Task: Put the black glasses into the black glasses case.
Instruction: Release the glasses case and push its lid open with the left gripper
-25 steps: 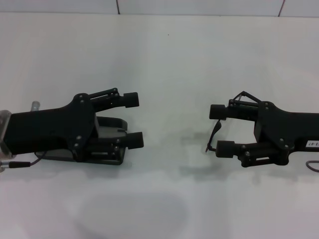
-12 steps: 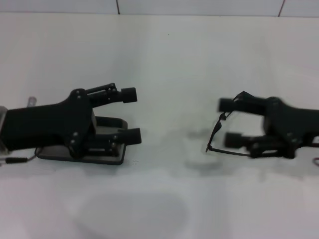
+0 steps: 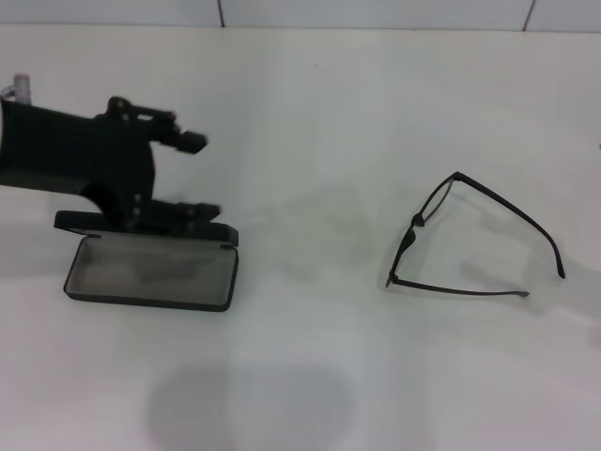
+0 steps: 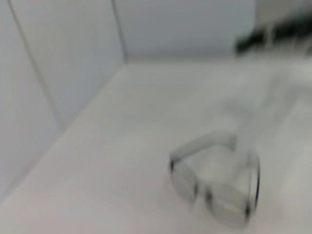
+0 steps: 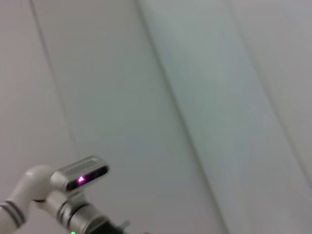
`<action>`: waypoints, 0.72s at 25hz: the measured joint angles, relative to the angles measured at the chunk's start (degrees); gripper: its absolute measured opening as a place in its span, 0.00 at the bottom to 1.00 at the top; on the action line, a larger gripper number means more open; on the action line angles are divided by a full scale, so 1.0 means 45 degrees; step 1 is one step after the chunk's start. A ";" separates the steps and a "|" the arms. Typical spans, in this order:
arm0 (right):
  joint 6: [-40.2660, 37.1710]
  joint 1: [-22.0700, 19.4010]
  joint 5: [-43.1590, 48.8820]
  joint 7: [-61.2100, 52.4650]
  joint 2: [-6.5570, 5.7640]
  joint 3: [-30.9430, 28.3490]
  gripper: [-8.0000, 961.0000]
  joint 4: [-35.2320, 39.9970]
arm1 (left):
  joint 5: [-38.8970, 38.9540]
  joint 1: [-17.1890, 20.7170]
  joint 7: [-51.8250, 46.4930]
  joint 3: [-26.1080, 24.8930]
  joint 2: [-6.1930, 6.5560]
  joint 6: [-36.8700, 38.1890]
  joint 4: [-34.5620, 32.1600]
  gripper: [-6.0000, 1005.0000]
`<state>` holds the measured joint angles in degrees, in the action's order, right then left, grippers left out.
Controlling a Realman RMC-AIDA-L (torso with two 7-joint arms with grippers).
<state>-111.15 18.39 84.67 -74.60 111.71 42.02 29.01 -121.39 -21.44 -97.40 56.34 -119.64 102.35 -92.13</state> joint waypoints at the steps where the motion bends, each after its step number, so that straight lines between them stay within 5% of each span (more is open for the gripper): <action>1: -0.0035 -0.0089 -0.0004 0.0000 -0.0005 -0.0114 0.91 0.0000 | -0.0796 0.0081 -0.0195 0.0411 -0.0062 -0.0068 -0.0682 0.79; 6: -0.0323 -0.0532 -0.0152 0.0017 0.0005 -0.0368 0.91 -0.0054 | -0.3083 0.0219 -0.1418 0.2318 -0.0020 -0.0608 -0.1747 0.74; 18: -0.0592 -0.0336 -0.0169 0.0030 -0.0001 -0.0465 0.91 -0.0155 | -0.5918 0.0052 -0.2067 0.4458 -0.0056 -0.2403 -0.0149 0.73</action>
<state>-113.81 16.88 83.91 -74.46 111.71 39.93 28.31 -148.02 -21.21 -106.70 76.40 -119.89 91.54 -92.80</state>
